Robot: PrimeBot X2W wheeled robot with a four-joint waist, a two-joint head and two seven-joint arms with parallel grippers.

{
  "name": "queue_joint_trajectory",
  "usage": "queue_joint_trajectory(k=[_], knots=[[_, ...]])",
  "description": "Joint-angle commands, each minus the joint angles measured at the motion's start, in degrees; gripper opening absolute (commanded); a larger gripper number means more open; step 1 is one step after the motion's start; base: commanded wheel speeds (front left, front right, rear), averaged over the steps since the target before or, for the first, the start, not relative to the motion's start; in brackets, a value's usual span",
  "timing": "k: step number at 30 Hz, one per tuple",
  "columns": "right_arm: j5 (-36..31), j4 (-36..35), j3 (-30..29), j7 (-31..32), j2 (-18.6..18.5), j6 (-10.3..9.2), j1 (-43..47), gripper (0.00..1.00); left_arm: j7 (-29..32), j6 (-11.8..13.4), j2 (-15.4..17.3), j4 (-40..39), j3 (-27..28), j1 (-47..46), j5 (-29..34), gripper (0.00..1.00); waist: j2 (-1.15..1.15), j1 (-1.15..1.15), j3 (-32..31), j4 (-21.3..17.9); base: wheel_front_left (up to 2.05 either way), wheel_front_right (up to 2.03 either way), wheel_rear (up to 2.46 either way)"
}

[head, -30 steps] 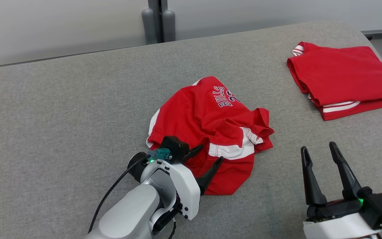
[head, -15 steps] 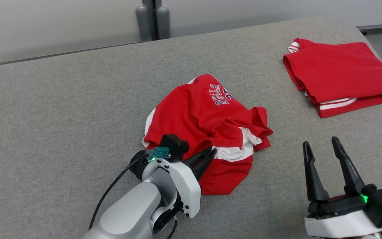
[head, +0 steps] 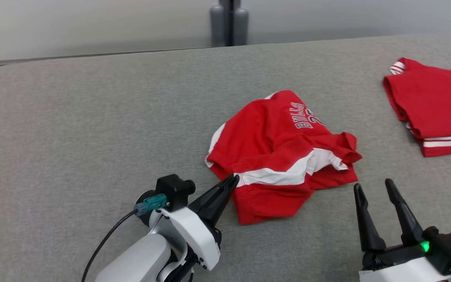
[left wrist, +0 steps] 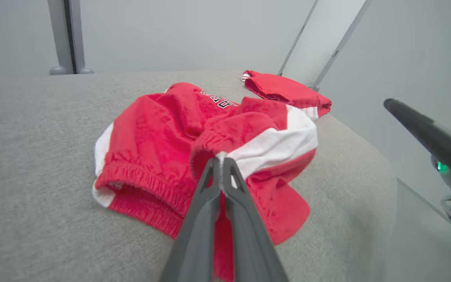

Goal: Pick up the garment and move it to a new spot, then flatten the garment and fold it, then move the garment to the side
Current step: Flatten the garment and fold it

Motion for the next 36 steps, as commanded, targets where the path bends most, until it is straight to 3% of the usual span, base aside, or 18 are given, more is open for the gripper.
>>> queue_joint_trajectory(k=[1, 8, 16, 22, 25, 28, 30, 36], knots=[[-0.18, 0.68, 0.05, -0.04, -0.8, -0.03, -0.58, 1.0, -0.27, 0.47, 0.54, -0.93, 0.26, 0.77, -0.24, 0.0, 0.0, 0.0, 0.07, 1.92, 0.0, 0.0, 0.0], [-10.7, 4.64, 1.42, -0.04, -2.51, -0.04, -4.56, 1.0, 0.04, 2.01, 2.01, -4.54, 0.38, 2.87, -0.64, 0.0, 0.0, 0.0, 0.25, 3.81, 0.0, 0.0, 0.0], [-14.57, 13.03, 0.2, -0.04, -0.69, -0.04, -8.9, 1.0, 0.98, 1.73, 1.44, -5.2, -0.63, 2.81, -0.98, 0.0, 0.0, 0.0, 0.12, 5.34, 0.0, 0.0, 0.0], [-15.01, 16.1, -1.3, -0.04, 0.76, -0.04, -10.72, 0.56, 1.12, 1.69, 1.59, -5.6, -0.93, 2.16, -0.81, 0.0, 0.0, 0.0, 0.81, 6.41, 0.0, 0.0, 0.0], [-15.35, 16.97, -1.77, -0.04, 0.96, -0.04, -11.3, 0.54, 1.05, 1.95, 1.75, -5.84, -0.9, 1.87, -0.67, 0.0, 0.0, 0.0, 1.33, 6.65, 0.0, 0.0, 0.0], [-15.63, 17.11, -2.07, -0.04, 1.19, -0.04, -12.34, 0.42, 1.03, 2.22, 2.08, -5.93, -0.72, 1.67, -0.66, 0.0, 0.0, 0.0, 1.94, 6.71, 0.0, 0.0, 0.0], [-16.02, 16.87, -2.26, -0.04, 1.25, -0.04, -12.86, 0.0, 0.94, 2.28, 2.26, -5.88, -0.67, 1.48, -0.54, 0.0, 0.0, 0.0, 2.25, 6.68, 0.0, 0.0, 0.0], [-12.53, 10.82, -4.1, -0.03, 1.08, -0.04, -13.14, 0.0, -1.79, 2.52, 3.54, -6.11, 2.06, 0.07, -0.41, 0.0, 0.0, 0.0, 2.12, 6.41, 0.0, 0.0, 0.0]])
